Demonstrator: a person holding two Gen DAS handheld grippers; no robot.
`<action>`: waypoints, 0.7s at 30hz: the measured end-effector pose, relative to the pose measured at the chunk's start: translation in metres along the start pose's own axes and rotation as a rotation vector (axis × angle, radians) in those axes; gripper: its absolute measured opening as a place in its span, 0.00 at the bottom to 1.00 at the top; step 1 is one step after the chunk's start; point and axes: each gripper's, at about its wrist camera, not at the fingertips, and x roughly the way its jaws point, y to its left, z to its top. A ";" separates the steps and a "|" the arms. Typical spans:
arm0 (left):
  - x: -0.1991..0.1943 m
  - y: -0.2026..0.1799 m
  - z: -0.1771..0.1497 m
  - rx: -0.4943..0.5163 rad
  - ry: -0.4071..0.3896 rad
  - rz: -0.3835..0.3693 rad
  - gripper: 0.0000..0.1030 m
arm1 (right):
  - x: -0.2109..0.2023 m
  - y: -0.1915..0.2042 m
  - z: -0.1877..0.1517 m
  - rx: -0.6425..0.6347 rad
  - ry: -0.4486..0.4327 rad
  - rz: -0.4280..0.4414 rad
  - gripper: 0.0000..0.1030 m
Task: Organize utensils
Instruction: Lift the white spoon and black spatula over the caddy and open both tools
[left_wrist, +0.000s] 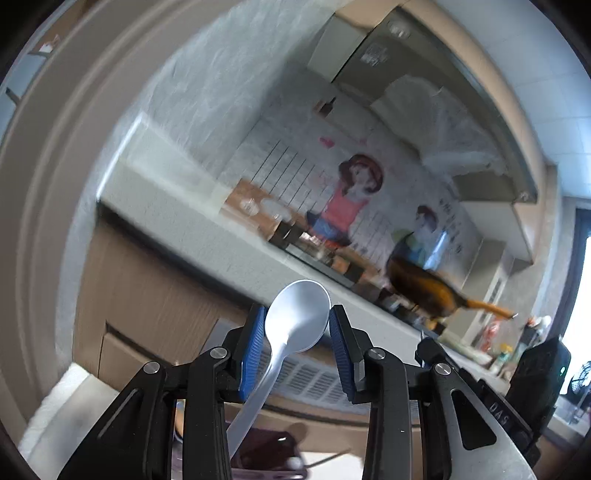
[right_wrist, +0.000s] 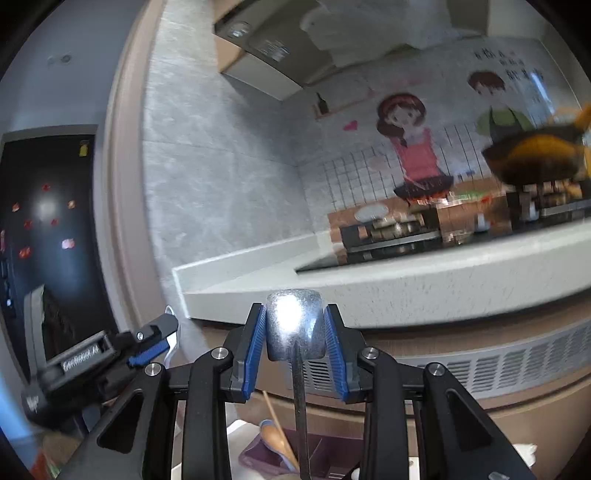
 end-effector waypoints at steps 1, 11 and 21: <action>0.010 0.004 -0.006 -0.008 0.025 -0.006 0.36 | 0.006 -0.005 -0.005 0.011 0.016 -0.004 0.29; 0.081 0.044 -0.043 -0.127 0.097 -0.107 0.36 | 0.070 -0.044 -0.050 0.029 0.107 -0.135 0.29; 0.094 0.055 -0.069 -0.100 0.093 -0.136 0.36 | 0.084 -0.049 -0.071 -0.009 0.089 -0.177 0.29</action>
